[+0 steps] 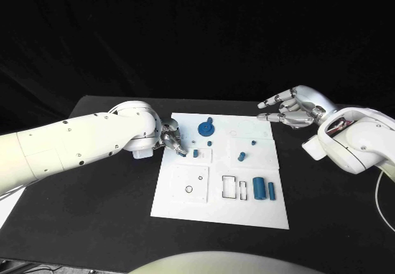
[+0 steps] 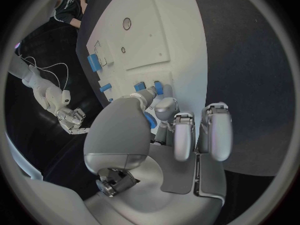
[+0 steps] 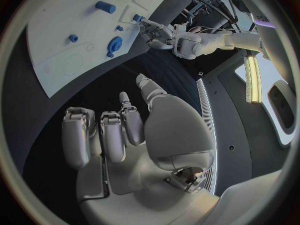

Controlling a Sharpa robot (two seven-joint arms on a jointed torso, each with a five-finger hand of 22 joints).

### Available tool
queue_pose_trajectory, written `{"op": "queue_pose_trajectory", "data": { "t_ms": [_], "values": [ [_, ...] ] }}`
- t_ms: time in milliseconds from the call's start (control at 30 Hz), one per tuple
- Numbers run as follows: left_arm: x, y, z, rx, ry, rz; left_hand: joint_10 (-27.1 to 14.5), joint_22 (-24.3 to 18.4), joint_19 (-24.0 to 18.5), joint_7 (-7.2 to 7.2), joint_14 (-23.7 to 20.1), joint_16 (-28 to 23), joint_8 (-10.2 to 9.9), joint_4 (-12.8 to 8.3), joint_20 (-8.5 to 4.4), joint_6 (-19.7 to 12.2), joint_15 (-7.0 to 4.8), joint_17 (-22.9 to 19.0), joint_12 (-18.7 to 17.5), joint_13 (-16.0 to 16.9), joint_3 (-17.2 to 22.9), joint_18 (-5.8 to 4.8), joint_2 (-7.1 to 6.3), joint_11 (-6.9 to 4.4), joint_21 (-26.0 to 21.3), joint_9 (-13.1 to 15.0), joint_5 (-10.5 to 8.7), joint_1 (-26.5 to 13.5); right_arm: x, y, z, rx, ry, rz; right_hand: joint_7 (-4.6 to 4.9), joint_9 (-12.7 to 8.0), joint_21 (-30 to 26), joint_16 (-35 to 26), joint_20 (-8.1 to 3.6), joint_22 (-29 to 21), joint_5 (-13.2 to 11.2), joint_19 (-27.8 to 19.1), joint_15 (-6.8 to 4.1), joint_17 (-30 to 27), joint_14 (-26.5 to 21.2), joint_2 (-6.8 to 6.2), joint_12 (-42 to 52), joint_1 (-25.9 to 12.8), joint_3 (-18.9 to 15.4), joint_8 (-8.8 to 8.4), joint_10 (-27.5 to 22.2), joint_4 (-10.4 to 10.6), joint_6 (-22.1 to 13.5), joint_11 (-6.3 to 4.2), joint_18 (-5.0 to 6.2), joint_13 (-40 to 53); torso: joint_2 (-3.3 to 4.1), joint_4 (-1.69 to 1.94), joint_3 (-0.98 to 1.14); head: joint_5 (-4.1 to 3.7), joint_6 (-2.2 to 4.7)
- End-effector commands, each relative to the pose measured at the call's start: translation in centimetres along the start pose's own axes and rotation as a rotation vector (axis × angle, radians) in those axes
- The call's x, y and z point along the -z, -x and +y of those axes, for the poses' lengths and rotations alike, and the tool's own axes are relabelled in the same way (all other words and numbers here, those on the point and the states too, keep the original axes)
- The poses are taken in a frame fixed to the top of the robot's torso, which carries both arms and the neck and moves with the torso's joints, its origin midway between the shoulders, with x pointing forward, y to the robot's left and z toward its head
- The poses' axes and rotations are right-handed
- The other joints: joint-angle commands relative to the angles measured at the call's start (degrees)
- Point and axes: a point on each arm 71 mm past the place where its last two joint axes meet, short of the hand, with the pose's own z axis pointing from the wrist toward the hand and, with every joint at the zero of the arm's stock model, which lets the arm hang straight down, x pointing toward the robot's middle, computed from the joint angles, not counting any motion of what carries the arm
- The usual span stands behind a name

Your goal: Assemble the parts on the task board

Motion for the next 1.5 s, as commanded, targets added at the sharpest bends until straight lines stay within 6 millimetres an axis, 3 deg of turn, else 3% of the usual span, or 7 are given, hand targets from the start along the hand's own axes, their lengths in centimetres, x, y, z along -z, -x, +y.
{"op": "queue_pose_trajectory", "data": {
  "t_ms": [33, 800, 1133, 1500],
  "values": [
    [-0.2, -0.6, 0.6, -0.052, 0.045, 0.056, 0.3, 9.9, 3.6, -0.29, 6.0, 0.2, 0.3, -6.4, -0.10, 0.1, 0.13, 15.1, 0.1, -0.1, 6.7, 0.14, 0.30, -0.06, 0.1, -0.1, 0.24, 0.3, 0.0, -0.1, 0.1, 0.002, 0.006, 0.014, -0.23, 0.0, -0.2, -0.4, -0.04, 0.1, 0.2, -0.4, 0.01, 10.2, 4.7, 0.37, -0.2, -0.3, -0.3, -0.07, -0.1, 0.0, 0.3, -0.26, 0.07, 6.1, 0.02, -0.06, -0.01, 0.12, -0.06],
    [-0.5, -0.8, -0.2, -0.033, 0.054, 0.065, 1.0, 10.2, 3.8, -0.89, 6.0, 0.2, 1.4, -4.6, -0.27, 1.2, -0.16, 15.1, 0.6, 0.3, 7.5, 0.07, 0.24, -0.44, 0.3, 0.4, -0.01, -3.6, 0.1, -0.2, 0.1, 0.001, 0.007, 0.015, -0.23, 0.0, -0.2, -0.4, -0.04, 0.1, 0.2, -0.4, 0.01, 10.2, 4.7, 0.37, -0.2, -0.3, -0.3, -0.07, -0.1, 0.0, 0.3, -0.26, 0.07, 6.1, 0.02, -0.12, 0.02, 0.02, -0.31],
    [-0.6, -1.0, -0.3, -0.048, 0.075, 0.091, 1.6, 10.9, 4.1, -1.64, 6.0, 0.2, 2.2, -2.8, -0.59, 2.7, -0.59, 15.1, 1.4, 1.0, 4.8, -0.13, -0.89, -1.01, 0.9, 0.7, -0.16, -7.3, 0.2, -0.1, 0.1, 0.001, 0.006, 0.016, -0.24, 0.0, -0.3, -0.4, -0.06, 0.0, 0.3, -0.4, -0.01, 10.1, 4.7, 0.46, -0.2, -0.2, -0.5, -0.06, -0.1, 0.1, 0.4, -0.27, 0.09, 6.0, 0.03, -0.09, 0.01, -0.04, -0.49],
    [-0.8, -0.9, -0.5, -0.041, 0.096, 0.078, 2.3, 11.8, 4.5, -1.98, 6.0, 0.2, 2.4, -1.6, -0.80, 3.8, -0.83, 15.1, 2.0, 1.7, 2.6, -0.38, -0.79, -1.30, 1.7, 0.6, -0.17, -9.6, 0.2, -0.1, 0.1, 0.001, 0.006, 0.015, -0.24, 0.0, -0.3, -0.4, -0.06, 0.0, 0.3, -0.4, -0.01, 10.1, 4.7, 0.46, -0.2, -0.2, -0.5, -0.06, -0.1, 0.1, 0.4, -0.27, 0.09, 6.0, 0.04, -0.07, -0.02, -0.23, -0.65]
  ]
}}
